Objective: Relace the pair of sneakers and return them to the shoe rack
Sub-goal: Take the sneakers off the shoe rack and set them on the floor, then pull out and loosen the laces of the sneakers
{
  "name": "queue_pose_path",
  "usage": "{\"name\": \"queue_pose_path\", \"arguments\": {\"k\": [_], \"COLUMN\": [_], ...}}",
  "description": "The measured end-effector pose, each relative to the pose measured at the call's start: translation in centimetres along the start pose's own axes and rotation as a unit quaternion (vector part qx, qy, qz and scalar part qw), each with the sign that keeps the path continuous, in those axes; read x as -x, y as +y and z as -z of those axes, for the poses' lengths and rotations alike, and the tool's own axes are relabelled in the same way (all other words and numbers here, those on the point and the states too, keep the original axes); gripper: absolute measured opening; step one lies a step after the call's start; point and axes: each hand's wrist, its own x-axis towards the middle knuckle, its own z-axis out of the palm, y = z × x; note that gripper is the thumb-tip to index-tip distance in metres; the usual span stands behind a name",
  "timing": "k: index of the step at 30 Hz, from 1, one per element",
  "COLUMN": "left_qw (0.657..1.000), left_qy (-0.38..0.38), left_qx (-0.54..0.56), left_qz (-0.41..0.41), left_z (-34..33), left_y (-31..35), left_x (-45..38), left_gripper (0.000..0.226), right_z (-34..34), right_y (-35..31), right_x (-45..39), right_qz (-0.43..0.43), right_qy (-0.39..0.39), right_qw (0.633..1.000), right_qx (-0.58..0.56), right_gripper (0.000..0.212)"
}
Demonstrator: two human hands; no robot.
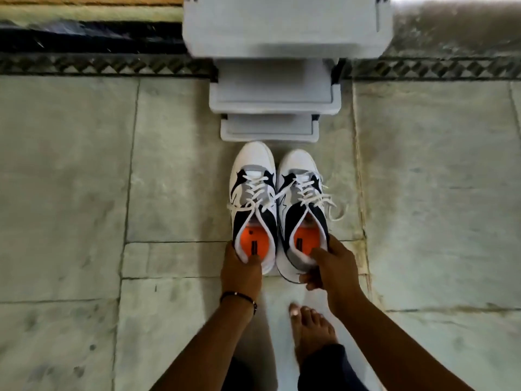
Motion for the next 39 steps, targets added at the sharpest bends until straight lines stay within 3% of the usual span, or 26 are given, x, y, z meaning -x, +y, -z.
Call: {"name": "queue_pose_path", "arguments": {"k": [4,7,9,11,14,16,19,24,26,28,29,32,34,37,39], "left_qw": [0.998,0.987,0.978,0.966,0.95,0.943,0.924,0.873,0.857,0.858,0.86,0.862,0.87,0.906,0.921], "left_qy": [-0.046,-0.096,-0.123,-0.137,-0.127,-0.114,-0.12,-0.116,-0.108,-0.11,-0.112,-0.119,-0.117,-0.089,-0.072], "left_qx": [-0.033,-0.104,-0.124,-0.13,-0.124,-0.143,-0.191,-0.308,-0.353,-0.375,-0.374,-0.349,-0.326,-0.269,-0.235], "left_qz": [-0.016,-0.074,-0.115,-0.174,-0.255,-0.277,-0.31,-0.36,-0.358,-0.335,-0.33,-0.347,-0.35,-0.313,-0.302], "left_z": [-1.4,-1.9,-1.8,-1.2,-0.3,0.1,0.3,0.4,0.4,0.3,0.2,0.5,0.8,0.8,0.7], "left_y": [-3.4,-4.4,-4.0,-4.0,-4.6,-4.1,-2.2,-0.9,-1.4,-1.8,-1.9,-1.7,-1.4,-0.5,0.6], "left_x": [-4.7,-6.1,-6.4,-7.5,-10.4,-11.6,-12.4,-12.6,-12.6,-12.7,-12.6,-12.7,-12.8,-12.2,-11.9], "left_gripper": [0.043,0.034,0.031,0.04,0.057,0.068,0.09,0.094,0.1,0.098,0.097,0.103,0.103,0.087,0.062], "right_z": [-0.9,-1.3,-1.0,0.4,2.2,1.9,-0.5,-3.7,-4.1,-4.2,-4.4,-5.0,-5.6,-6.8,-7.5], "right_y": [2.7,5.1,6.3,6.1,3.3,0.6,-3.2,-4.1,-4.1,-4.4,-4.6,-5.0,-4.9,-4.8,-5.1], "right_x": [-4.2,-5.8,-6.6,-7.7,-9.4,-10.2,-10.8,-12.3,-12.2,-11.8,-11.5,-10.5,-10.2,-10.2,-10.3], "right_qz": [0.065,0.133,0.196,0.327,0.542,0.617,0.64,0.55,0.528,0.477,0.446,0.358,0.314,0.25,0.207], "right_qy": [-0.006,0.009,0.029,0.038,0.06,0.051,-0.027,-0.115,-0.125,-0.131,-0.136,-0.15,-0.161,-0.19,-0.228], "right_qw": [0.996,0.984,0.964,0.893,0.704,0.634,0.562,0.441,0.416,0.439,0.478,0.685,0.789,0.886,0.917], "right_qx": [0.056,0.115,0.176,0.308,0.455,0.464,0.523,0.699,0.73,0.75,0.745,0.616,0.503,0.341,0.254], "right_gripper": [0.031,0.024,0.037,0.054,0.035,0.024,0.023,0.024,0.023,0.03,0.034,0.04,0.036,0.039,0.031]}}
